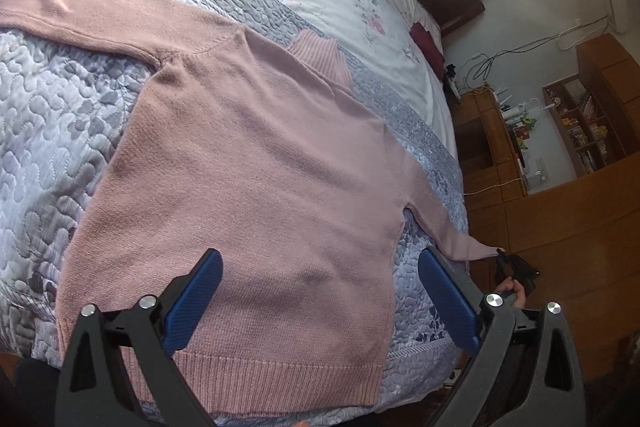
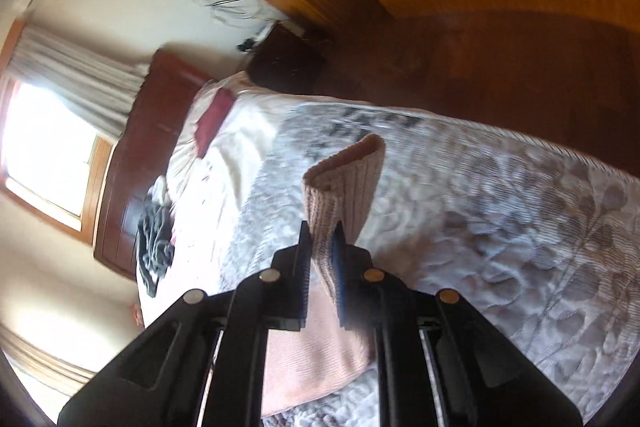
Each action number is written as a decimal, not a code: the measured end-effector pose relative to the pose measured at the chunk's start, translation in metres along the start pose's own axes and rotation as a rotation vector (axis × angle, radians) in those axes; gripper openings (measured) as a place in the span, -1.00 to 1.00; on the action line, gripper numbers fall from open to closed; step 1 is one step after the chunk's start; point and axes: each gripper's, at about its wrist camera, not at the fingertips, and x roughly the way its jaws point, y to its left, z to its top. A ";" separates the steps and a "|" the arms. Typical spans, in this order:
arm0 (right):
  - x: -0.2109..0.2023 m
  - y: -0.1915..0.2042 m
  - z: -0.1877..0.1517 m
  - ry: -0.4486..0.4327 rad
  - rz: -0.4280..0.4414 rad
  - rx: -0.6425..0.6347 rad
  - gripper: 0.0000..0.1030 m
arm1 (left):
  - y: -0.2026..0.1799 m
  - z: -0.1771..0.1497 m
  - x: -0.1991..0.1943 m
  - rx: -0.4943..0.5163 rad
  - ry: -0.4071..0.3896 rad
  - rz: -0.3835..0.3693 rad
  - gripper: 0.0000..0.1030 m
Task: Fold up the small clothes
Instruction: 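Grasp the pink sweater's sleeve cuff with the right gripper, then fold the held sleeve across the sweater body with the right gripper while the left gripper grasps the other cuff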
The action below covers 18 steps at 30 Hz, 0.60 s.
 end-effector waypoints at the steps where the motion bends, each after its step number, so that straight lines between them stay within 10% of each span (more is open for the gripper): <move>1: -0.004 0.012 -0.003 0.000 0.016 -0.022 -0.83 | -0.001 0.001 0.001 -0.001 -0.004 -0.004 0.91; 18: -0.002 0.202 -0.144 0.121 0.161 -0.481 -0.83 | -0.028 0.036 0.045 0.012 0.052 -0.105 0.92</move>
